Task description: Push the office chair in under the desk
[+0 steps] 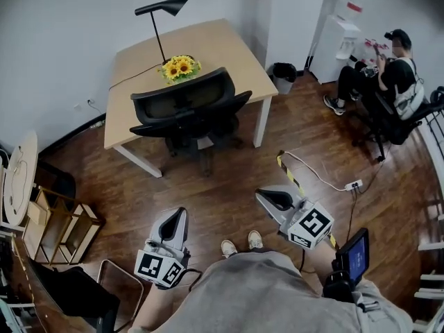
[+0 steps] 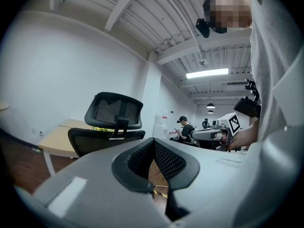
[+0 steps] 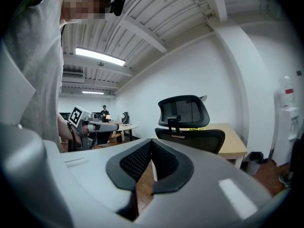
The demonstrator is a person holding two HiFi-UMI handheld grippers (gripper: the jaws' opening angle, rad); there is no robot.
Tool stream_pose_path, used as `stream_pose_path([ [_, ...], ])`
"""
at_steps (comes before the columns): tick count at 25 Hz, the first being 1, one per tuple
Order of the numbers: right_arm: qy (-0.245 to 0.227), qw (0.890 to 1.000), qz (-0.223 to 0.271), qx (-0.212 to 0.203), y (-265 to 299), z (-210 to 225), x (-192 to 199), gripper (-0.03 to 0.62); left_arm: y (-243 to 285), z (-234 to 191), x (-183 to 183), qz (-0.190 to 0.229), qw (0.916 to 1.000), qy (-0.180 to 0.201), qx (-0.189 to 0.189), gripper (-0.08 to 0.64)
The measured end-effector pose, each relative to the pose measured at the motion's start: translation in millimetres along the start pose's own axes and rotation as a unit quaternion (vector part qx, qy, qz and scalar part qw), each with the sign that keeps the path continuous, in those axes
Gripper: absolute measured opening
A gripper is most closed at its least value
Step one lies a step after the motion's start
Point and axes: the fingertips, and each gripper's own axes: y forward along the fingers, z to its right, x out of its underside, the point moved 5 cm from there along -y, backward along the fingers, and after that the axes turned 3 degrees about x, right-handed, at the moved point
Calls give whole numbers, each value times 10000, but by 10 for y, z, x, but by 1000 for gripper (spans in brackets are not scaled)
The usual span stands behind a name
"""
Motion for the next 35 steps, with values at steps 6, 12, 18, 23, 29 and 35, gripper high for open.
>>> stream_pose_path([
  [6,23,10000,-52,11,27,-1,3,6,106,29,-14,-36,10000,63,53,0],
  [12,30,9999,-82,60,75,23,7,6,194,9,15,-57,9999,45,72,0],
  [18,49,9997,-72,208,39,60,-15,5,265,12,34,-94,9999,40,100,0],
  [23,4,9997,-166,156,52,66,2,5,310,44,54,-109,9999,23,131,0],
  [29,-18,9998,-158,82,76,72,-6,5,332,71,80,-115,9999,4,125,0],
  [35,-41,9999,-125,16,101,98,-26,5,344,86,79,-106,9999,7,84,0],
])
